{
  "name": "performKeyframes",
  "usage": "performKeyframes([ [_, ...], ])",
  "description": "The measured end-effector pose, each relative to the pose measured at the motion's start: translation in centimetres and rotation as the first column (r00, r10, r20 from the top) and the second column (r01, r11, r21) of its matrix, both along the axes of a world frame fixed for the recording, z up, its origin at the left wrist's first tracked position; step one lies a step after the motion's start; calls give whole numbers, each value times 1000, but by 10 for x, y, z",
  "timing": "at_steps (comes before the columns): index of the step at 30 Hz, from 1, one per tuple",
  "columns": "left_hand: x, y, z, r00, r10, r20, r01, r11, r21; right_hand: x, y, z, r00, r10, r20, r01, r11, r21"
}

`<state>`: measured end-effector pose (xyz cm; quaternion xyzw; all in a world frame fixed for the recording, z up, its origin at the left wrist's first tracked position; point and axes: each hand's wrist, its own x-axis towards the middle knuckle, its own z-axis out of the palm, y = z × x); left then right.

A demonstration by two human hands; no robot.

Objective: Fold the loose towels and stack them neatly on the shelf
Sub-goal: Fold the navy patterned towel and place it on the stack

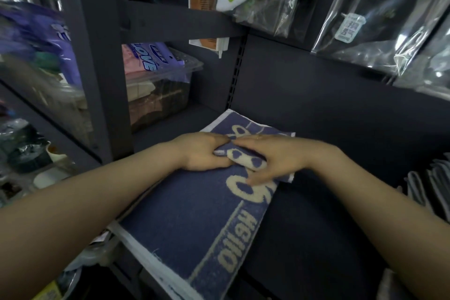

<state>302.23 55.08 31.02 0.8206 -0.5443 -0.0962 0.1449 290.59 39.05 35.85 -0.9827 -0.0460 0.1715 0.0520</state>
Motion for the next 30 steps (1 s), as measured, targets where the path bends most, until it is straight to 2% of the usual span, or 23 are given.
performKeyframes([
  [2, 0, 2, -2, 996, 56, 66, -51, 996, -75, 1, 4, 6, 996, -38, 77, 43, 996, -74],
  [4, 0, 4, -4, 978, 164, 126, -139, 973, -185, 6, 1, 16, 957, -71, 283, 123, 978, -168],
  [6, 2, 6, -5, 952, 265, 156, -218, 939, -267, 16, -7, 24, 860, -110, 498, 212, 965, -154],
  [7, 2, 7, -5, 942, 292, 163, -239, 929, -282, 22, -11, 26, 832, -133, 539, 222, 969, -103],
  [10, 1, 5, -8, 931, 311, 194, -258, 932, -256, 39, -18, 21, 832, -233, 503, 221, 972, 84],
  [13, 3, 2, -7, 909, 370, 192, -337, 923, -185, 48, -21, 11, 721, -384, 577, 301, 923, 239],
  [14, 5, 0, -5, 901, 390, 192, -366, 919, -148, 49, -22, 8, 711, -397, 581, 303, 918, 256],
  [18, 11, -5, 4, 895, 447, 20, -446, 895, -24, 45, -24, 2, 838, -404, 367, 298, 902, 312],
  [20, 11, -7, 6, 886, 464, -2, -464, 886, -9, 37, -27, -1, 854, -433, 289, 316, 872, 374],
  [22, 8, -9, 5, 875, 480, 58, -479, 877, -36, 31, -29, -4, 856, -417, 306, 297, 880, 369],
  [24, 4, -13, 3, 867, 480, 130, -474, 877, -75, 29, -30, -5, 852, -351, 390, 245, 923, 296],
  [28, -2, -15, 5, 867, 480, 133, -470, 877, -97, 28, -30, -4, 836, -240, 494, 168, 968, 186],
  [30, -9, -17, 5, 867, 462, 186, -438, 885, -157, 26, -26, -3, 818, -184, 546, 113, 980, 161],
])
